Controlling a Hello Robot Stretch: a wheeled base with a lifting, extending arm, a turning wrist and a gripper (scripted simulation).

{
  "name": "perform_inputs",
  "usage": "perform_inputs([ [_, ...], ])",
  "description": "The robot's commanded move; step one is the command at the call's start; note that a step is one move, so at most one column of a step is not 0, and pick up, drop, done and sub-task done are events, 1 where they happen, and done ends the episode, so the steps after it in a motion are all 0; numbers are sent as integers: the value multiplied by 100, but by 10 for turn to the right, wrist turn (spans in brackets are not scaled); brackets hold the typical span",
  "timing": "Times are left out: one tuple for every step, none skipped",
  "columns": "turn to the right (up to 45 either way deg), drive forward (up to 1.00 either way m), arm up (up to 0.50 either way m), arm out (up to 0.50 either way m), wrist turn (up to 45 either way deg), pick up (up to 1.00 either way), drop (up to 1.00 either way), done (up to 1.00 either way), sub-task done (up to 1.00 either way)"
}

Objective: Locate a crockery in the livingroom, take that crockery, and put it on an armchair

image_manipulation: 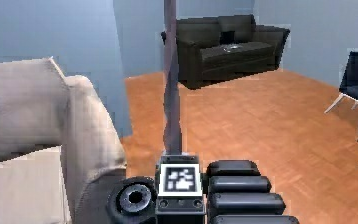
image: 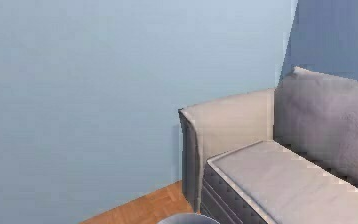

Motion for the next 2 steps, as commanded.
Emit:
perform_inputs([
  [-30,0,0,0,0,0,0,0,0],
  [0,60,0,0,0,0,0,0,0],
])
